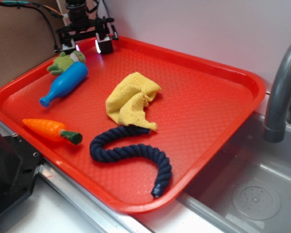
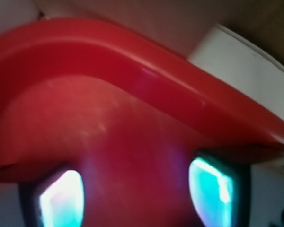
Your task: Grab the green animal.
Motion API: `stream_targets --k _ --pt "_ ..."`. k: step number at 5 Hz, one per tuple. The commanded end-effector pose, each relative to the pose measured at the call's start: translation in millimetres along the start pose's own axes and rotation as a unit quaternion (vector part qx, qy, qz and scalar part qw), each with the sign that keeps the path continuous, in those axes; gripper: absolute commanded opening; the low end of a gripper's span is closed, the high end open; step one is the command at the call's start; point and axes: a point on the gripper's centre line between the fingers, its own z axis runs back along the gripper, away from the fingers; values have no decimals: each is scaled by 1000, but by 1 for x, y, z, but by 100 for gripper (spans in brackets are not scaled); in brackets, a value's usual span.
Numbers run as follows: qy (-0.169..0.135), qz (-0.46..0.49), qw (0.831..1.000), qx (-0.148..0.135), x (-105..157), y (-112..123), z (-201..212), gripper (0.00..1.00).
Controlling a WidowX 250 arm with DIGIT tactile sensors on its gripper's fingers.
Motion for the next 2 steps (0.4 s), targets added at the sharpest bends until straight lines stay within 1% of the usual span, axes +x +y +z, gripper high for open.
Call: stream_targets --k 1,2 --pt "-59 -74 992 -78 -69 31 74 0" --pt "-84 -100 985 -115 -109 74 116 0"
